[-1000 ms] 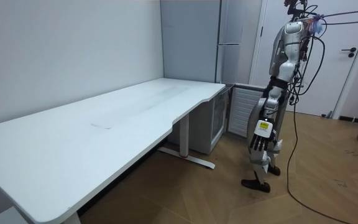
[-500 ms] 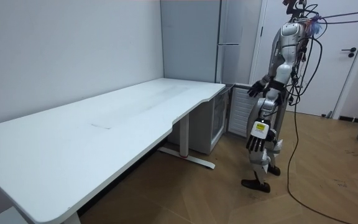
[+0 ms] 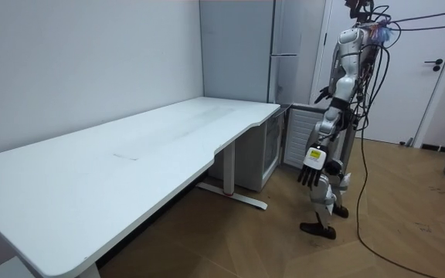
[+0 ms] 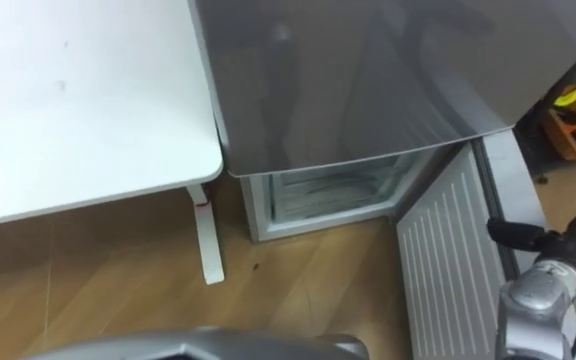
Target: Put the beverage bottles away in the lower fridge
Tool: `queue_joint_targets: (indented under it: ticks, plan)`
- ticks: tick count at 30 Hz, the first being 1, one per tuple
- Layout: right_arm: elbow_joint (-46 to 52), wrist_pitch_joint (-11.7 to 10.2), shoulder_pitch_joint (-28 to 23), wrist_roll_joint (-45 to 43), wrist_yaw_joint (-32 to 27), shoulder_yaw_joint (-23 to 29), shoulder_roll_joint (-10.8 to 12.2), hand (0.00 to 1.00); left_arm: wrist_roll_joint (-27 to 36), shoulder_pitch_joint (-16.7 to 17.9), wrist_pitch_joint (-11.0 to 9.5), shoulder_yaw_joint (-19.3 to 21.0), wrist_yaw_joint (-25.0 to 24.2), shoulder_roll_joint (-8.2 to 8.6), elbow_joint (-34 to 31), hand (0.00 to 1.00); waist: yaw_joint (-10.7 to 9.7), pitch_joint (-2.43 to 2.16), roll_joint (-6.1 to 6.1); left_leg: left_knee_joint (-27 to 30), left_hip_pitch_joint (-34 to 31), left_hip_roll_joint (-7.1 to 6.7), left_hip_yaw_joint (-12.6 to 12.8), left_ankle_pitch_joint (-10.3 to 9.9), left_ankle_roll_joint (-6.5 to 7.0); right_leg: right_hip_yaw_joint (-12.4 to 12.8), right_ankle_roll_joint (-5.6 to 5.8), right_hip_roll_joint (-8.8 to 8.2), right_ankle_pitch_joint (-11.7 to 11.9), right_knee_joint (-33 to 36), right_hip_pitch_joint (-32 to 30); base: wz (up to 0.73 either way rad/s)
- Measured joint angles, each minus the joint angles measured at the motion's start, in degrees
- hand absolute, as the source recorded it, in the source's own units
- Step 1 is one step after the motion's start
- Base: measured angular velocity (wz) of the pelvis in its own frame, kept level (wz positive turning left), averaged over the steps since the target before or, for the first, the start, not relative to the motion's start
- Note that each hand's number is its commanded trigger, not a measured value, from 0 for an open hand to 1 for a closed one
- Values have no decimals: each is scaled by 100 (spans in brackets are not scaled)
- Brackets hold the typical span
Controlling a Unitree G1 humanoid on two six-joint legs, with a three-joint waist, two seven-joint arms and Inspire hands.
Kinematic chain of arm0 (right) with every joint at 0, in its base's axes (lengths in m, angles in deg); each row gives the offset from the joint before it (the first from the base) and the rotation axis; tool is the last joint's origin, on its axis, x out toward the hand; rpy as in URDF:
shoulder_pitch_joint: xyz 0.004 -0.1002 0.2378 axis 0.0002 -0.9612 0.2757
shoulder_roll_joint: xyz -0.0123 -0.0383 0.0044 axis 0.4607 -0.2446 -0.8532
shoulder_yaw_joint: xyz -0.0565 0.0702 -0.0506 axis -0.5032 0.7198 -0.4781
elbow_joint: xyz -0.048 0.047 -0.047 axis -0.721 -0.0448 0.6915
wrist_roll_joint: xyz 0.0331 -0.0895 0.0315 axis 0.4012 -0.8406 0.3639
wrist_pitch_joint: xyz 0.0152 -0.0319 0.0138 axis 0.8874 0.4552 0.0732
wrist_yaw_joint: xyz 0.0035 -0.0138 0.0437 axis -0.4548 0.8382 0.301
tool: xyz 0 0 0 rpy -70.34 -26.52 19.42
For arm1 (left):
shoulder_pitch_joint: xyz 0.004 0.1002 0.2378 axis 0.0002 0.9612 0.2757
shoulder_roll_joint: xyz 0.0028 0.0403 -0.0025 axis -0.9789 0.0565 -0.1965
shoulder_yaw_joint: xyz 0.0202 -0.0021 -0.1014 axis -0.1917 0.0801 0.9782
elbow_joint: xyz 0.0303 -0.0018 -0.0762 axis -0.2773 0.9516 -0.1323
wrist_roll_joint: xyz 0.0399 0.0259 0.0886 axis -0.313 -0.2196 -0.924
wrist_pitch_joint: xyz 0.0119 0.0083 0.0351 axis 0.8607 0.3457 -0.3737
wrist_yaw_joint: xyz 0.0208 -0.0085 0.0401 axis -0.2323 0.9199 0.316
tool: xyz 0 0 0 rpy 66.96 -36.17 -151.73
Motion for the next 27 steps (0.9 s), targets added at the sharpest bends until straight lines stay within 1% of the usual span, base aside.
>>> queue_joint_targets:
  ticks: [1, 4, 5, 7, 9, 11, 12, 13, 17, 20, 21, 24, 27]
  plan:
    - [0, 0, -4, 1, -24, 3, 0, 0, -69, 1, 0, 94, -5, 0, -18, 0, -1, -2, -15, 7, 1, 0, 7, 0, 0, 9, 0, 0, 0, 0, 0, -5]
    - [-2, 0, -75, 11, -83, 43, 0, 0, -92, 8, 7, 198, -15, -3, -82, 0, -3, -14, -42, 19, 1, 3, 4, 0, 3, 9, -4, 0, 3, 5, 7, -1]
    - [-11, 1, -87, 8, -94, 50, 0, 0, -92, 20, 8, 199, -21, -3, -101, 0, -2, -5, -27, 13, -4, 4, 1, -1, 4, 9, -6, 0, 4, 6, 7, 0]
    - [-120, 2, -94, 12, -122, 146, -2, 0, -97, 36, 18, 202, -37, -2, -115, 0, 3, -3, -26, -12, -18, 6, -5, -3, 5, 9, -15, 1, 9, 12, 6, 0]
    - [-222, 4, -106, 11, -186, 184, -3, 0, -101, 45, 24, 206, -43, -2, -115, 0, -2, -11, -38, -10, -20, 6, -6, 0, 9, 11, -18, 1, 11, 12, 6, 0]
    - [-264, 7, -139, 18, -199, 199, -4, 0, -102, 79, 29, 204, -50, -2, -158, 0, -11, -3, -23, -9, -21, 6, -4, 1, 10, 12, -19, 1, 12, 9, 6, 0]
    - [-270, 7, -163, 46, -199, 199, -4, 0, -127, 108, 29, 204, -50, -2, -202, 0, -25, -12, -38, -11, -21, 5, -4, 2, 11, 11, -19, 1, 12, 4, 5, 0]
    - [-284, 7, -162, 102, -200, 201, -5, 0, -155, 113, 29, 204, -50, -2, -213, 0, -30, -12, -38, -13, -21, 4, -5, 2, 11, 11, -19, 1, 12, 1, 5, 0]
    - [-583, 6, -166, 399, -201, 229, -20, 0, -196, 117, 34, 204, -43, 4, -292, 0, -56, -13, -46, -48, -24, -1, -2, 9, 12, 8, -18, 1, 11, -14, -1, 0]
    - [-765, 26, -186, 806, -199, 393, -23, 0, -197, 117, 70, 221, -30, 7, -353, 0, -80, -20, -50, -62, -40, -8, 0, 9, 12, 8, -18, 2, 11, -62, -1, 0]
    - [-829, 33, -187, 1000, -198, 457, -30, 0, -199, 124, 81, 281, -29, 6, -388, 0, -110, -20, -51, -71, -42, -10, -1, 9, 12, -1, -18, 1, 12, -76, 2, 0]
    - [-1040, 77, -187, 1273, -189, 612, -39, 0, -198, 124, 118, 314, -16, 3, -416, 0, -158, -21, -49, -82, -12, -14, 3, 13, 7, -1, -18, 1, 12, -74, 8, 0]
    - [-1373, 69, -188, 1592, -189, 642, -50, 0, -198, 118, 130, 313, -7, 4, -414, 0, -165, -24, -65, -93, 1, -14, 17, 14, 5, 3, -17, 3, 12, -73, 6, 0]
